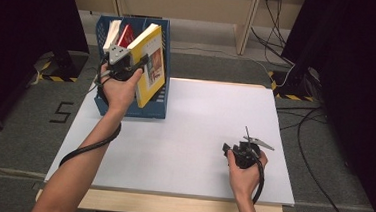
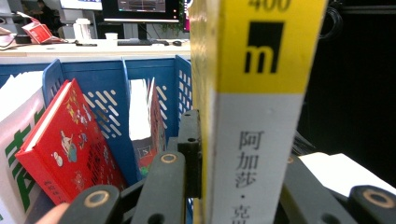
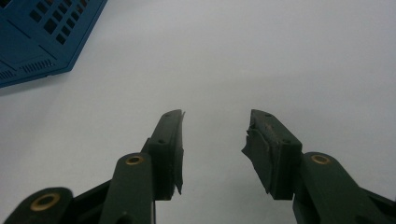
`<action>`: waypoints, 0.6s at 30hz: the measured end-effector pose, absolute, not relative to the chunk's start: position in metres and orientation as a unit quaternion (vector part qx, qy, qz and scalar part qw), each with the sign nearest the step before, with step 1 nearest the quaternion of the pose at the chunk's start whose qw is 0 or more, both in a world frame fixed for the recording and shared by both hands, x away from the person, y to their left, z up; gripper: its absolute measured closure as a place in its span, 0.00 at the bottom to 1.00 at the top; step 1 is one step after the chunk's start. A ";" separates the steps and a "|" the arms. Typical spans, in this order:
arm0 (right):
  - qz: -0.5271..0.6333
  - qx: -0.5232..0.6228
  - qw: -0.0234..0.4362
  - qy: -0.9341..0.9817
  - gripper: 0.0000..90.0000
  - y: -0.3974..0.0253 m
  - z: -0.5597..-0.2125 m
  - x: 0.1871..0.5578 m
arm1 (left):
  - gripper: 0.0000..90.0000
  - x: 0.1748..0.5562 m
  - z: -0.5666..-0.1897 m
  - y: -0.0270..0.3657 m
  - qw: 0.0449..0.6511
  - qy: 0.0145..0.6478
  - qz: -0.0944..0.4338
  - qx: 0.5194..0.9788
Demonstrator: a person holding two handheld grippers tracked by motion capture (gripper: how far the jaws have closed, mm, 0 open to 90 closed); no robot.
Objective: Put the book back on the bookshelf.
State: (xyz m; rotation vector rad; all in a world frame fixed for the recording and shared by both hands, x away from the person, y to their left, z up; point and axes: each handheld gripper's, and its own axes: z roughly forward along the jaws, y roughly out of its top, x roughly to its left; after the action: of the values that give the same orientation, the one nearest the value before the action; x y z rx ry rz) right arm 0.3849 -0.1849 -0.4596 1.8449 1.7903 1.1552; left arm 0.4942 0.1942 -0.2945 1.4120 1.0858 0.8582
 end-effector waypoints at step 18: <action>0.402 0.645 0.160 0.630 0.62 -0.185 -0.460 0.385 | 0.83 0.511 -0.296 0.189 0.537 0.468 0.376 0.593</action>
State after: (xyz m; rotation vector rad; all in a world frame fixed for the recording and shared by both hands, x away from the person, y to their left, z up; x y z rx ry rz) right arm 0.3847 -0.1846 -0.4597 1.8431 1.8015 1.1474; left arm 0.5112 0.1894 -0.2957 1.4104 1.1138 0.8936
